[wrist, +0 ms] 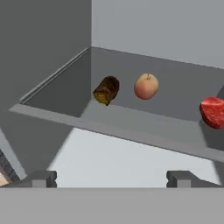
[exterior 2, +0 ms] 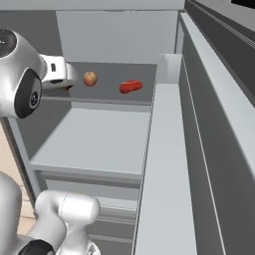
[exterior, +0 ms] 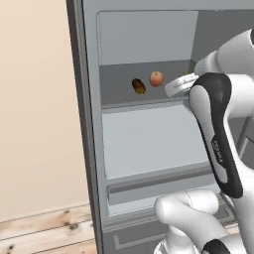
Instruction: Open the fridge, remove the peach, sweet potato, and steak, and place them on any counter.
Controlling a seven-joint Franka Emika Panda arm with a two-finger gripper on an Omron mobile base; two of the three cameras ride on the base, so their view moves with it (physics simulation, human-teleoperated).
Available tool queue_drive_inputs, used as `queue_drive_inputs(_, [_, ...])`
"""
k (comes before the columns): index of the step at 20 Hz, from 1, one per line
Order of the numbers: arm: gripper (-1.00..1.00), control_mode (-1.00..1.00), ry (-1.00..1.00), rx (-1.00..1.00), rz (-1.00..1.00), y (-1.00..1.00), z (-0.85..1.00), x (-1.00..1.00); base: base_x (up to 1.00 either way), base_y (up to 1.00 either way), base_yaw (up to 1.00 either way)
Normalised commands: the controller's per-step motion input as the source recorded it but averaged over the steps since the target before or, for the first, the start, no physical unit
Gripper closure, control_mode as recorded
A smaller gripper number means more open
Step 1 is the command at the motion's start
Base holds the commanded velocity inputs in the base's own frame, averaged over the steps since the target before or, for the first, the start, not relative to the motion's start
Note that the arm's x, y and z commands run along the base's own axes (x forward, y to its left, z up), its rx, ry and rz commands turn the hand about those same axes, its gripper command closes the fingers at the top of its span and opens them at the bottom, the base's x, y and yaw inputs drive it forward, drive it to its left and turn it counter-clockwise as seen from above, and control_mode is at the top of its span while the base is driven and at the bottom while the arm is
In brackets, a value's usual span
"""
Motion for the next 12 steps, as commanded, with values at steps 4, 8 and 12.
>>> queue_drive_inputs(4, [-1.0, -1.0, 0.0, 0.16, -0.14, 0.0, -0.23, 0.74, 0.0, 0.0, 0.0])
queue_drive_inputs(8, [-1.0, -1.0, 0.01, 0.11, -0.21, 0.0, -0.02, 0.52, 0.0, 0.0, 0.0])
queue_drive_inputs(12, [-1.0, -1.0, 0.06, 0.01, -0.3, 0.0, 0.0, 0.43, 0.0, 0.0, 0.0])
